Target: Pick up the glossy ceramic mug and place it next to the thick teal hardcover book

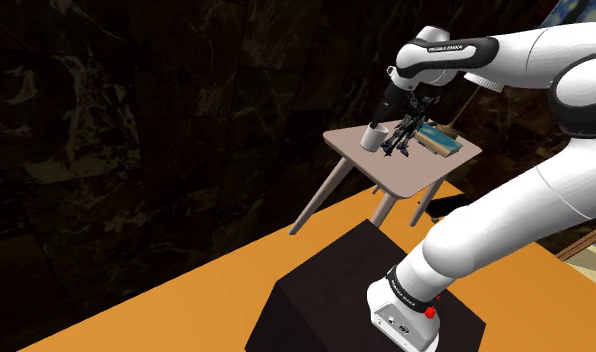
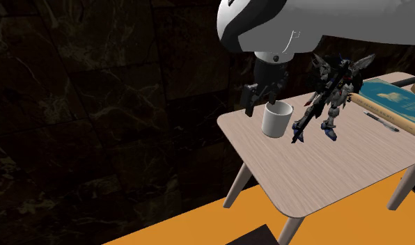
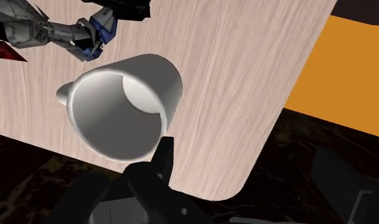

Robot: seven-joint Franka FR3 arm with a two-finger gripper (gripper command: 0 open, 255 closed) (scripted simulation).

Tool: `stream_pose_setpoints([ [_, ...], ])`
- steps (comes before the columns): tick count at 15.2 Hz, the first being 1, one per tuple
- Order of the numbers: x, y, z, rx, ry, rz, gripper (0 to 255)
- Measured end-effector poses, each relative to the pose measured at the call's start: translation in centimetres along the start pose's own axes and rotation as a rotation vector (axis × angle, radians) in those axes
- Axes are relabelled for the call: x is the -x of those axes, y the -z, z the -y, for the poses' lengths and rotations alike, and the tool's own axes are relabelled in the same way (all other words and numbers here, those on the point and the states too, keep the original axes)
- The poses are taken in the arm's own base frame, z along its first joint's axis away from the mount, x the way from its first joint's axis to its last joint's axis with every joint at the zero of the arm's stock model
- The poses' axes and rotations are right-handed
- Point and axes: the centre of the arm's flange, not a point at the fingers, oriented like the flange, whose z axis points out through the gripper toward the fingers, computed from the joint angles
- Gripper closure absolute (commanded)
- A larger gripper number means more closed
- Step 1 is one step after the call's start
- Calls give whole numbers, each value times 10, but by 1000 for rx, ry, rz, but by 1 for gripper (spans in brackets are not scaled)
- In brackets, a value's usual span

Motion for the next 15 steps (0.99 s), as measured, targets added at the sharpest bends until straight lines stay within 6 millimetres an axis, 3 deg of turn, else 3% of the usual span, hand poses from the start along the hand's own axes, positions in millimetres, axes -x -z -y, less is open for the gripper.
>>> stream_pose_setpoints([
  [5,-3,-30,-53,-12,3,8,0],
  [12,-3,-66,-61,-13,3,9,0],
  [15,-2,-73,-61,-13,3,8,0],
])
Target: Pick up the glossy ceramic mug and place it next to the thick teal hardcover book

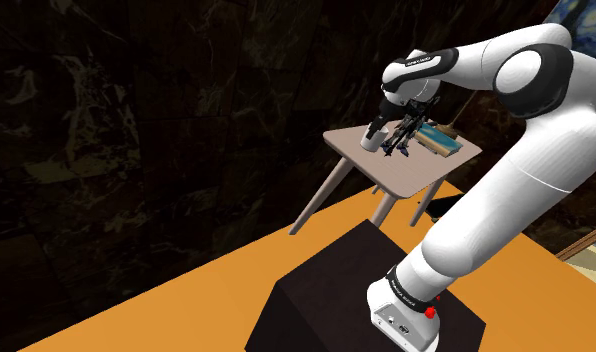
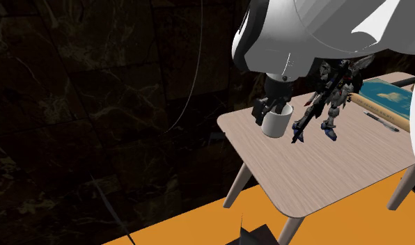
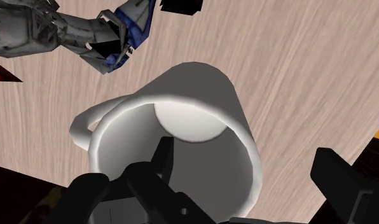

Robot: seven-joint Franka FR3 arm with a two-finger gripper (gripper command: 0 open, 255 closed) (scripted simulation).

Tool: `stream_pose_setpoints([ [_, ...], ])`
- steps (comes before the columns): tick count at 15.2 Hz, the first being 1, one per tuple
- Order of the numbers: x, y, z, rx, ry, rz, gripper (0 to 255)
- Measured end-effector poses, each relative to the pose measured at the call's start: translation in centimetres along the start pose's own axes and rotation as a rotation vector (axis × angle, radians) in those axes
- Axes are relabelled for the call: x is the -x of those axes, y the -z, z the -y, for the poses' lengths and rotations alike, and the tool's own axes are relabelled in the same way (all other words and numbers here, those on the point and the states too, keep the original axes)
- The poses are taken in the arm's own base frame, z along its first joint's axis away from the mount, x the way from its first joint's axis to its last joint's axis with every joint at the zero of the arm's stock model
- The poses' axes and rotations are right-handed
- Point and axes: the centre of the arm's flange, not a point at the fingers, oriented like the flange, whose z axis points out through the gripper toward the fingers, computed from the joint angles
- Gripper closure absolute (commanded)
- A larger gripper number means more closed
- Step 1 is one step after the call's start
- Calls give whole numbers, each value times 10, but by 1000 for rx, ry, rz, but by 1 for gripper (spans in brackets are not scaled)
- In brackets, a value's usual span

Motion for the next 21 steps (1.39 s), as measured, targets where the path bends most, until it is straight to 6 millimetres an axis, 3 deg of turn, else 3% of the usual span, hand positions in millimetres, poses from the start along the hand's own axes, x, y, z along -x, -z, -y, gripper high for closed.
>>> stream_pose_setpoints([
  [4,0,-1,0,0,0,0,0],
  [5,0,-1,0,0,0,0,255],
  [15,0,-1,0,0,0,0,255],
  [21,-2,25,-1,0,0,0,255],
])
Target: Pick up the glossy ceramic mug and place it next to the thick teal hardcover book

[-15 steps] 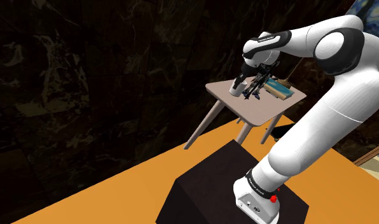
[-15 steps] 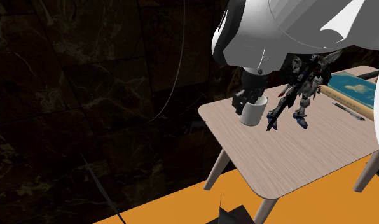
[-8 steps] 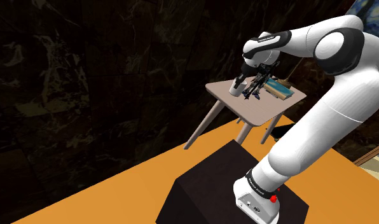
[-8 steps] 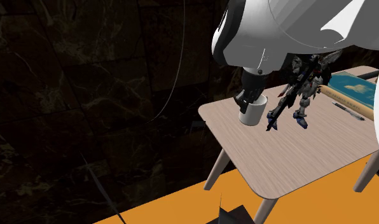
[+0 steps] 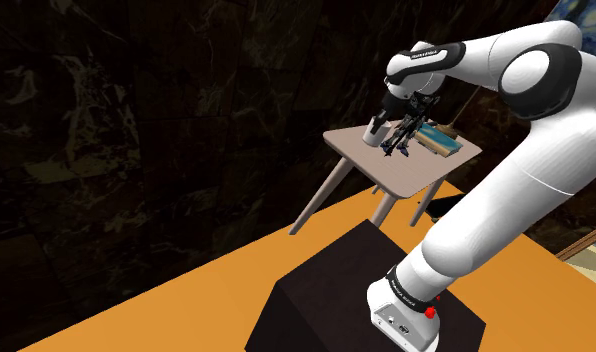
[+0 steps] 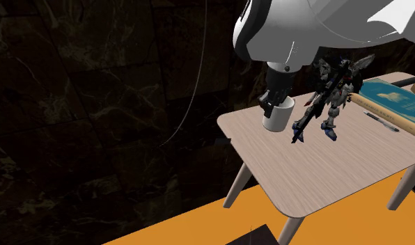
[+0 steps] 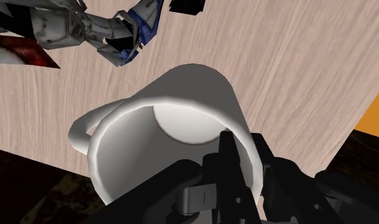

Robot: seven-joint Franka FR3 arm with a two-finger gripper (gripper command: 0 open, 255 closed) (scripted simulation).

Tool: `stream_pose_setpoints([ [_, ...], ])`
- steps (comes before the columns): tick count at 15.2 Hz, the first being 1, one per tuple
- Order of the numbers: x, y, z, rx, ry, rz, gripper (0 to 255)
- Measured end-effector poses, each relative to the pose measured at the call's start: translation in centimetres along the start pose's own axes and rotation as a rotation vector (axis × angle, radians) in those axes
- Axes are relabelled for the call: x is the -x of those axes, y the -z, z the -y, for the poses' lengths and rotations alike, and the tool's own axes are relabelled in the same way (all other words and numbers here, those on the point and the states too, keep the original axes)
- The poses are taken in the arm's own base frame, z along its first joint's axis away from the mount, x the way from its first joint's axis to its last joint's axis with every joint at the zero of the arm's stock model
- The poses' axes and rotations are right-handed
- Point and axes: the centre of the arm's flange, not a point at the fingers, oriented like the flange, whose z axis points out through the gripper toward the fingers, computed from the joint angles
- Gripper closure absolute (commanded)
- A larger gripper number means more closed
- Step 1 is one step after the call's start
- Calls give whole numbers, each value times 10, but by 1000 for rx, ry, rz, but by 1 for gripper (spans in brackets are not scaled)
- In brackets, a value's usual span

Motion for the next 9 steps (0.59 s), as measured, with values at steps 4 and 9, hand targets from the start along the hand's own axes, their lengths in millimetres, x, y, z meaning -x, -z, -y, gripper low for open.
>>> stream_pose_setpoints([
  [4,-1,21,-1,0,0,0,255],
  [9,-3,46,-4,0,0,0,255],
])
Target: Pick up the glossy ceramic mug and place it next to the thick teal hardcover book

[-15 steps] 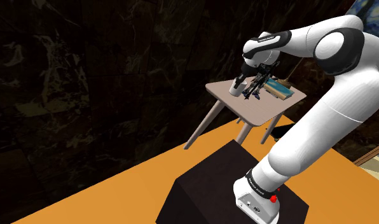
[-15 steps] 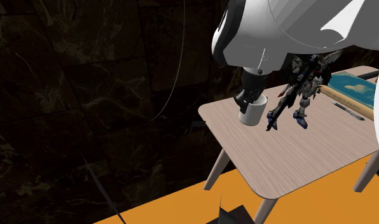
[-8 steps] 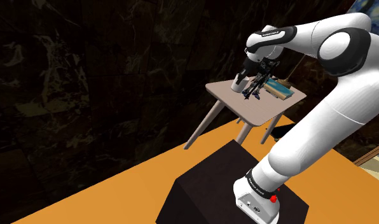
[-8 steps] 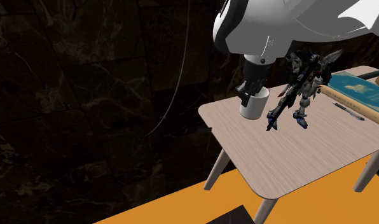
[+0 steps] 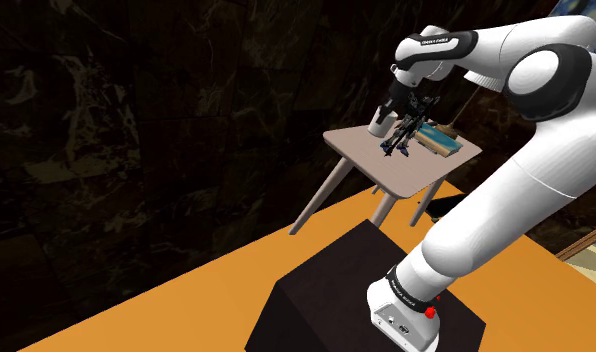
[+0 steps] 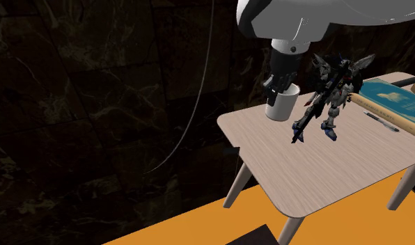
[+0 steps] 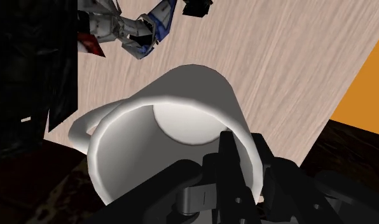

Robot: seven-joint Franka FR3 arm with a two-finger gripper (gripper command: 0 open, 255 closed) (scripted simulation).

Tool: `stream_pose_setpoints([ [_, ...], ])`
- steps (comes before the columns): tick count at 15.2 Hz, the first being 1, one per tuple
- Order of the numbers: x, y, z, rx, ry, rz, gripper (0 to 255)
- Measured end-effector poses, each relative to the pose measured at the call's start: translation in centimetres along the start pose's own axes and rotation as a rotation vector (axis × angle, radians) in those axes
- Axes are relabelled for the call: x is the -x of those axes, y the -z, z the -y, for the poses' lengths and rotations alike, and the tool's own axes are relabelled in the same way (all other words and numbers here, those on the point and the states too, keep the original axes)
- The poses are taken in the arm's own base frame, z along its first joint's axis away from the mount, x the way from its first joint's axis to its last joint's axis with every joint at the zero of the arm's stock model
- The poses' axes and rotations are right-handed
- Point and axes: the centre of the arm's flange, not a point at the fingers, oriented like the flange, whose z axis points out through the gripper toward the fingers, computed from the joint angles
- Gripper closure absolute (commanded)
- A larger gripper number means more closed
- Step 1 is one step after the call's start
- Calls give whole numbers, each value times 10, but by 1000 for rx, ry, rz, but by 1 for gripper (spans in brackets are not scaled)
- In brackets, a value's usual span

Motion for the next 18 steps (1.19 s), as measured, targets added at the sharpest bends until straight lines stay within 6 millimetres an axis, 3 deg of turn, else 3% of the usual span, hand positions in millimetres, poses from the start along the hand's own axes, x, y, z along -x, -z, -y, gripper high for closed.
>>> stream_pose_setpoints([
  [18,-8,95,-4,0,0,0,255],
])
